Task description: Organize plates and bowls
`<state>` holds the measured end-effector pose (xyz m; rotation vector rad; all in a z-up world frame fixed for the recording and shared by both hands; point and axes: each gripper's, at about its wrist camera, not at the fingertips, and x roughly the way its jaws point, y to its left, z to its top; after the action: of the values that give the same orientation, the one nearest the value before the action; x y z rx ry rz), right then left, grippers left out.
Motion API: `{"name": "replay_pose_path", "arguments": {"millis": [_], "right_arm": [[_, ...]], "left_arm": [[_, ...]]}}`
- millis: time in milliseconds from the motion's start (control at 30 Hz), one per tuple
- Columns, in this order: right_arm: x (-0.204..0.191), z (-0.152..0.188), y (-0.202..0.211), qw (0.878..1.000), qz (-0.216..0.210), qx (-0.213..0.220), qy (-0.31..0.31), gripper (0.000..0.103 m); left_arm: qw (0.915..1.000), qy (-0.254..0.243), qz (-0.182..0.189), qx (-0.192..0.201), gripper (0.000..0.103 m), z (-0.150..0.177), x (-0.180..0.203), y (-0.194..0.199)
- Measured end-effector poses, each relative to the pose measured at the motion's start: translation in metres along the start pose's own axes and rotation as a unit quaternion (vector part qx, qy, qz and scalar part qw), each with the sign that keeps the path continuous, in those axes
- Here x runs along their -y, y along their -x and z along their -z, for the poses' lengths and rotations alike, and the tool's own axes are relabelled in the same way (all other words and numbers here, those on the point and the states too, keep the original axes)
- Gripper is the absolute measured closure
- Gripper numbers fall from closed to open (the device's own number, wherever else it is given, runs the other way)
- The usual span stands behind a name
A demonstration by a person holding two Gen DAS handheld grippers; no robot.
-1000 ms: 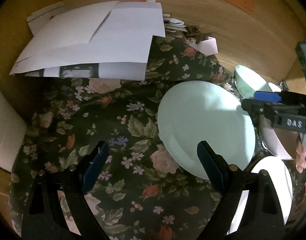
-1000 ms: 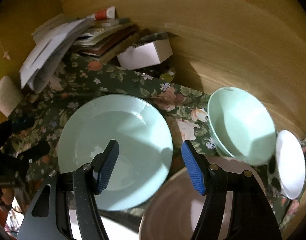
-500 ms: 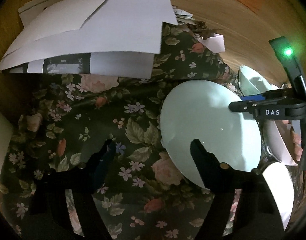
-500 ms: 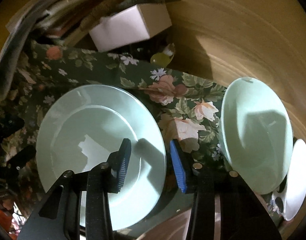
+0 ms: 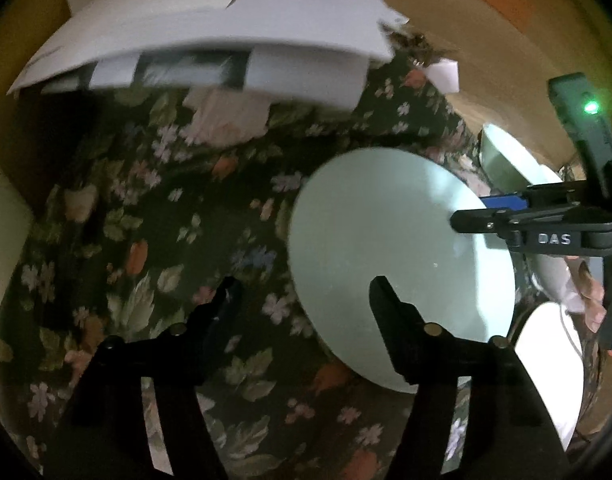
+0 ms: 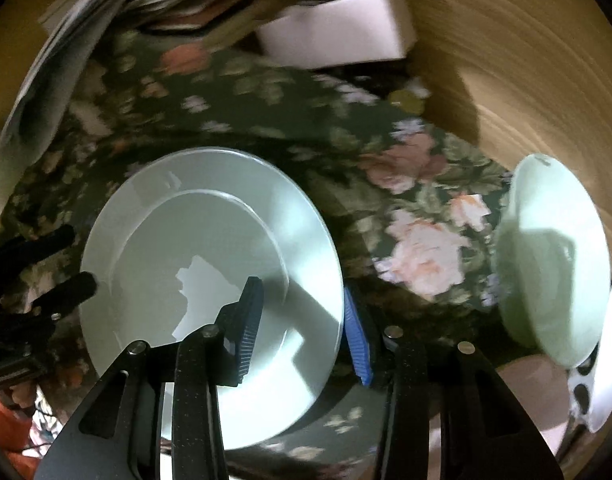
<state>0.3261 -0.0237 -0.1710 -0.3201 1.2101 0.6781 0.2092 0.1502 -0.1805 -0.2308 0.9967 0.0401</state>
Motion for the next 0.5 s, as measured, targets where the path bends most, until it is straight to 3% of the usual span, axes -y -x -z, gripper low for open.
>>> {"name": "replay_pose_path", "arguments": {"millis": [500], "right_arm": [[-0.042, 0.024, 0.009, 0.999, -0.020, 0.032, 0.003, 0.064]], "left_arm": [[0.9999, -0.007, -0.013, -0.001, 0.051, 0.018, -0.011, 0.012]]}}
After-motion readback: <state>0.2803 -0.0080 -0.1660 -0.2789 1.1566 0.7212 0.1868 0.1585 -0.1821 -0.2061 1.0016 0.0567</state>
